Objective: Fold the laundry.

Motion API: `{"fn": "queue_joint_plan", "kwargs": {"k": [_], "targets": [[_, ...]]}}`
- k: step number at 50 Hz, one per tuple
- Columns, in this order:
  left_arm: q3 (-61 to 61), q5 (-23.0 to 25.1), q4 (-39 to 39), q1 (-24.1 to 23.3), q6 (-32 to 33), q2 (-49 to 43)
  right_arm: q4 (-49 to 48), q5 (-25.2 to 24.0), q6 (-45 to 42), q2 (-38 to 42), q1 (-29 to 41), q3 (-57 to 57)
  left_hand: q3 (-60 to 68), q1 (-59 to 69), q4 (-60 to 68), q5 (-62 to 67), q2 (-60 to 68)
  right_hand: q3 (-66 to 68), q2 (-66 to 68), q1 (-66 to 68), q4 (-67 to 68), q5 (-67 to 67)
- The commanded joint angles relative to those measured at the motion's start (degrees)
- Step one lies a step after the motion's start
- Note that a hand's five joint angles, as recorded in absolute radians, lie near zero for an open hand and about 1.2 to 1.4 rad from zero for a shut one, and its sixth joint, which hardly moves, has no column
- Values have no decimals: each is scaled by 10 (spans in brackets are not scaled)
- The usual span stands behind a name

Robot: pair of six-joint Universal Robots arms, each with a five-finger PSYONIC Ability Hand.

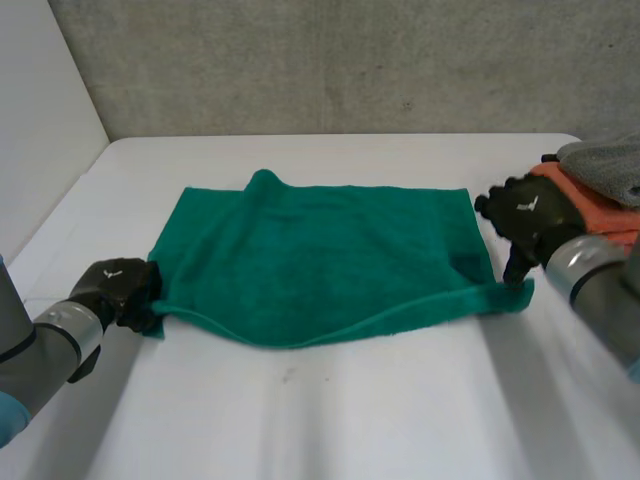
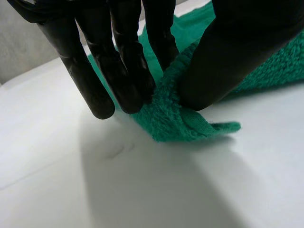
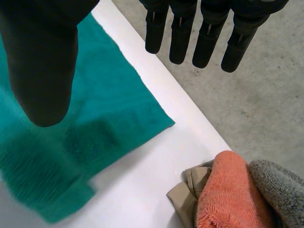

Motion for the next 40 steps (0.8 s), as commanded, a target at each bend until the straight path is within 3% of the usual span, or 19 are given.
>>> {"fn": "queue_joint_plan", "kwargs": {"k": [1,7,13,18,31,37,40], "targets": [[-7,0,0,-9,-2,32,224,-37,41,72,-12,-188,119,139,115,135,117,36,34,36,44,56],[-5,1,0,-8,-2,42,344,-45,37,171,-9,-312,119,139,115,135,117,47,46,48,55,67],[2,1,1,-7,-2,41,381,-42,21,194,-13,-308,119,139,115,135,117,61,60,62,69,81],[11,2,1,-7,-2,32,336,-40,25,177,-17,-249,119,139,115,135,117,81,80,82,89,101],[57,-1,-4,-10,0,21,236,-42,16,-33,-65,26,119,139,115,135,117,81,80,82,89,101],[69,-1,-5,-18,-1,21,107,-41,50,-54,-101,147,119,139,115,135,117,69,68,70,77,89],[70,-2,-5,-21,-1,21,33,-38,118,-54,-105,184,119,139,115,135,117,58,56,58,66,78]]}}
